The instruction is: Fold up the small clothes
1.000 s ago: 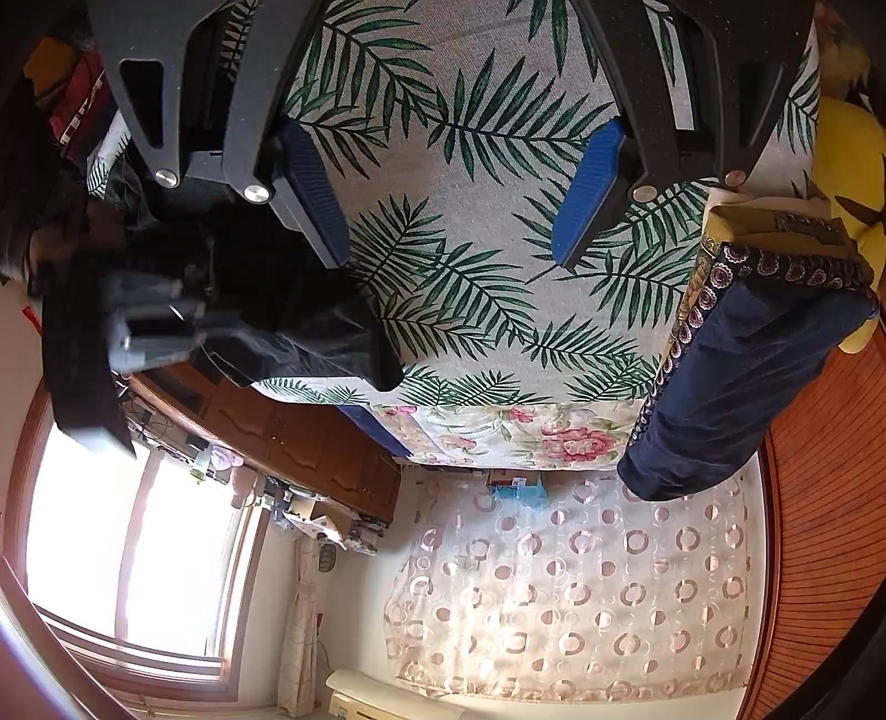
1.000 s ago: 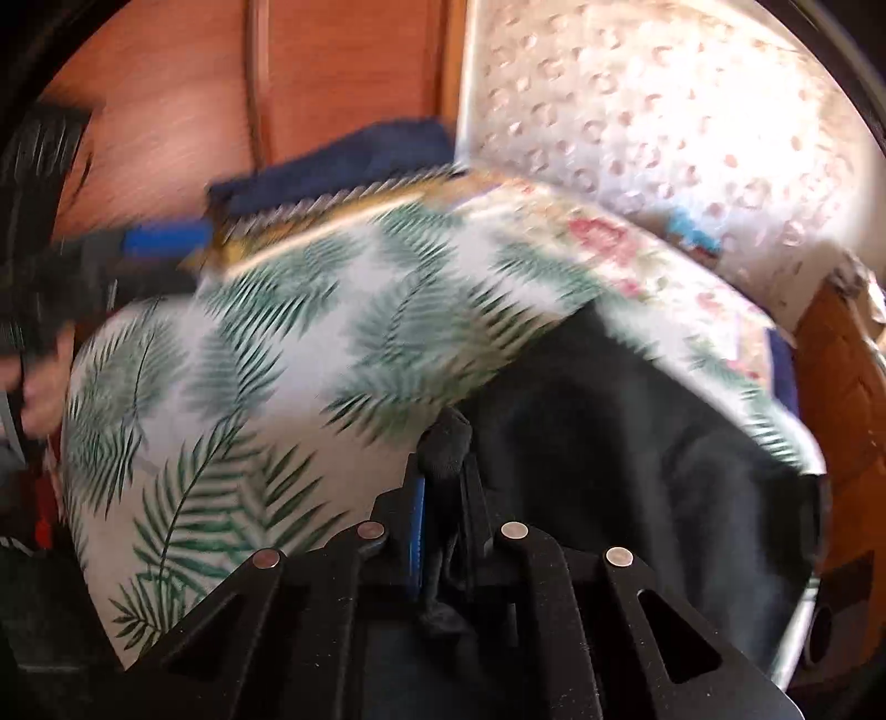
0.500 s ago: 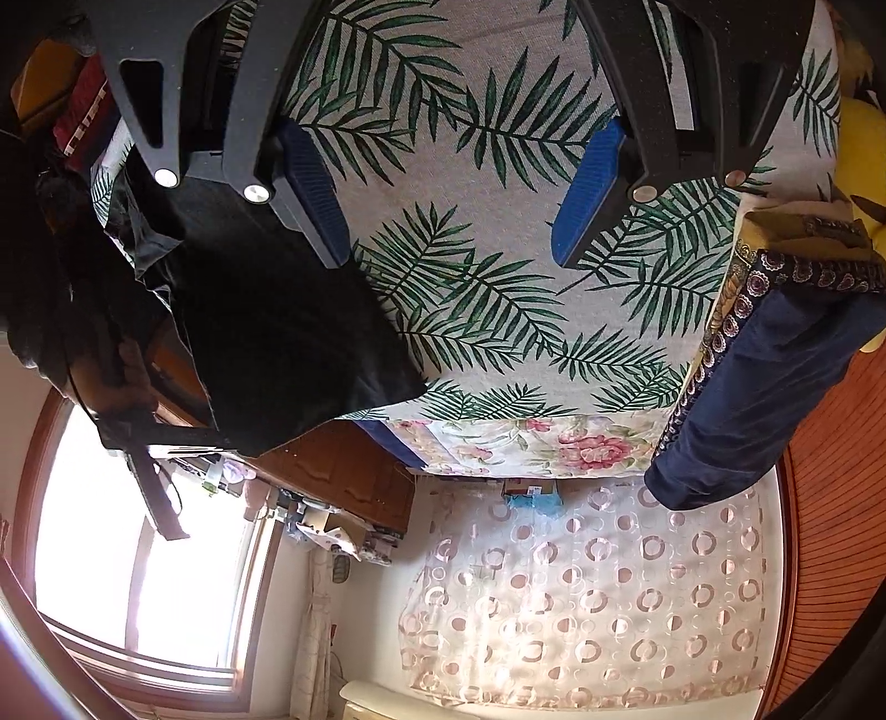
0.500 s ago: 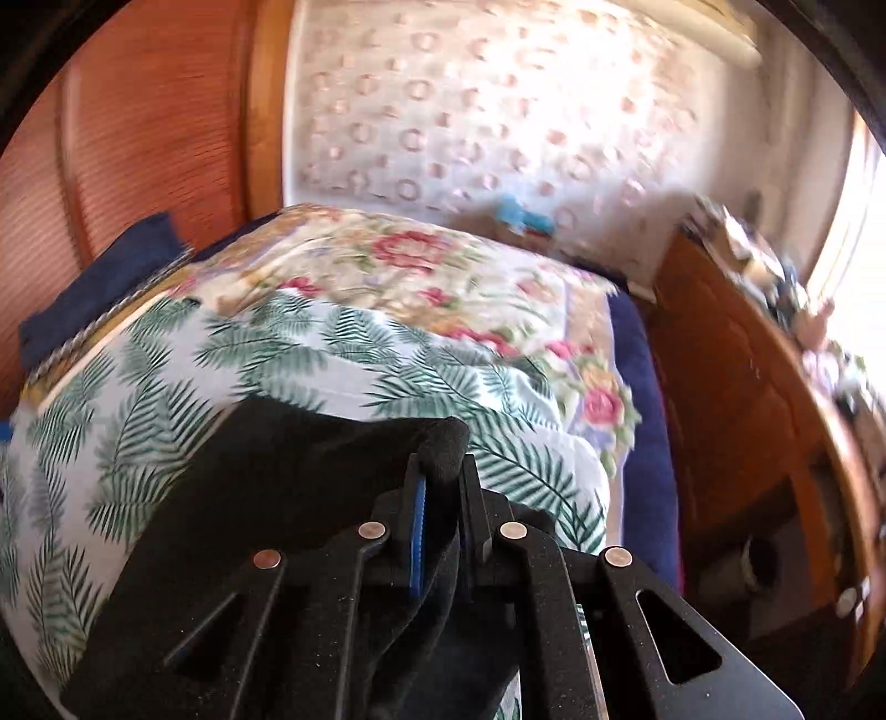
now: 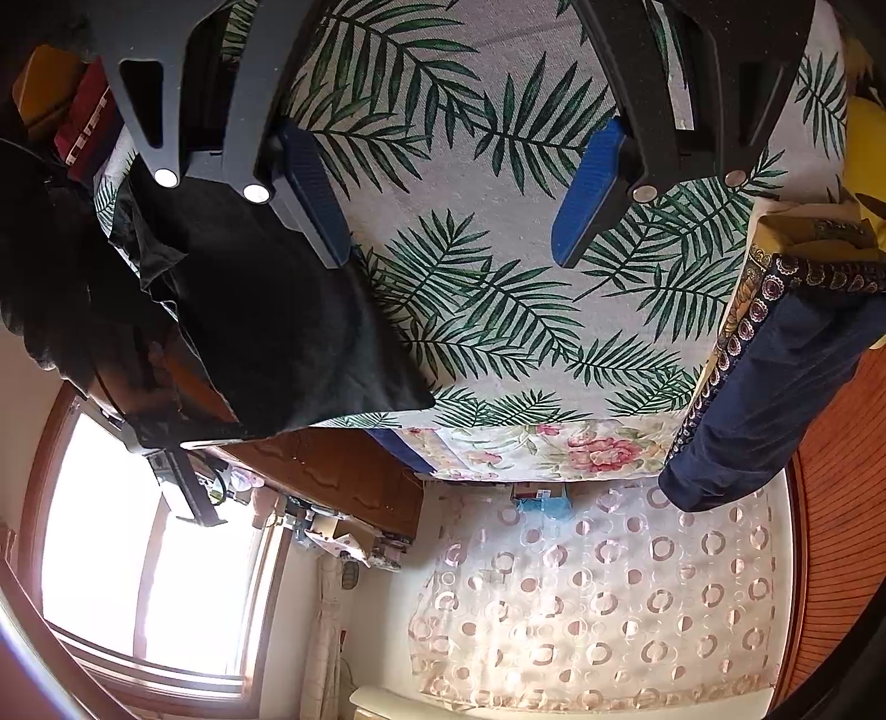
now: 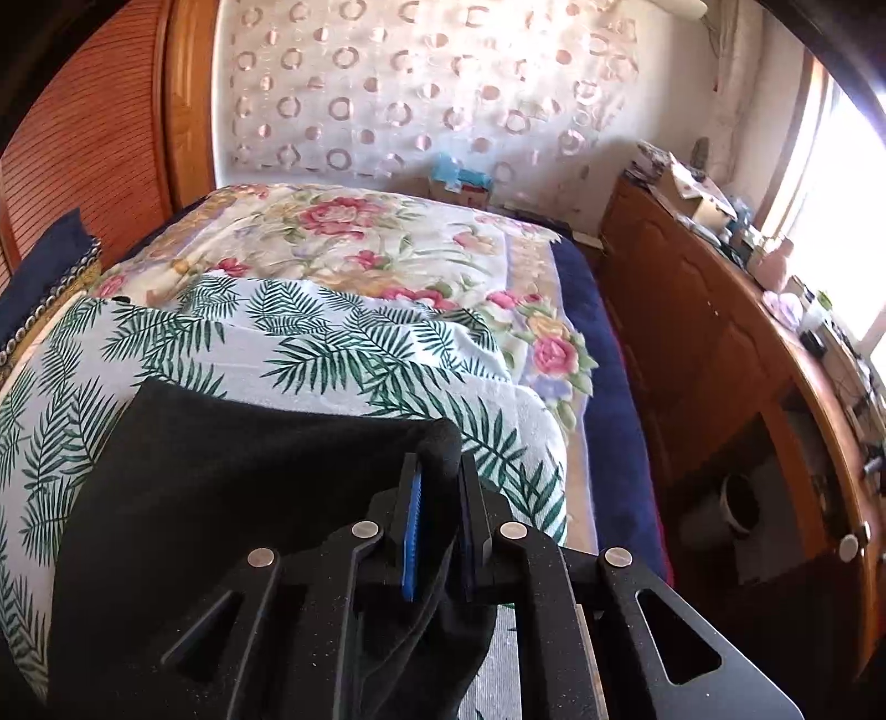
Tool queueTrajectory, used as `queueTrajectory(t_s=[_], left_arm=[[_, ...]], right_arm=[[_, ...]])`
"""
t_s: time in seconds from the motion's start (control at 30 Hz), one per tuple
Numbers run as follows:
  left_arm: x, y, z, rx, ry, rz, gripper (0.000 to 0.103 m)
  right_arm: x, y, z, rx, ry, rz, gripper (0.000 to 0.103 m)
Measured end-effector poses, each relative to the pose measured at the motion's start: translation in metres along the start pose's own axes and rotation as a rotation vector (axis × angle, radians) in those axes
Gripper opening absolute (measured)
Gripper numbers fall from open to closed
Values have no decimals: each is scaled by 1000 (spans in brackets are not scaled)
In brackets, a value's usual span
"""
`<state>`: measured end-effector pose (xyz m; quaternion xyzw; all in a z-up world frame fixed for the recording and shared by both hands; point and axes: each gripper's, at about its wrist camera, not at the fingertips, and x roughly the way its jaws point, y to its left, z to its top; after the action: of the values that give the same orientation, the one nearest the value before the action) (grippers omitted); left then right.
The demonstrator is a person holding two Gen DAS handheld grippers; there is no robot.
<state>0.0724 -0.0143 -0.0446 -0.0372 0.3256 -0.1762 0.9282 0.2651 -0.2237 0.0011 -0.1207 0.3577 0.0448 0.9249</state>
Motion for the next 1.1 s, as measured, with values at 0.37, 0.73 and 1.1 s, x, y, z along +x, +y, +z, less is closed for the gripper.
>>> queueTrajectory(t_s=[0.37,0.73,1.1], left_arm=[[8,-19,-1,23,19,-36,76],[18,-40,-4,50,47,-70,76],[16,-40,-6,36,39,-89,76]], right_arm=[[-81,10,-44,10,-96,55,22],[-144,35,-147,-26,-74,202,33],[-147,34,-166,-44,34,243,47]])
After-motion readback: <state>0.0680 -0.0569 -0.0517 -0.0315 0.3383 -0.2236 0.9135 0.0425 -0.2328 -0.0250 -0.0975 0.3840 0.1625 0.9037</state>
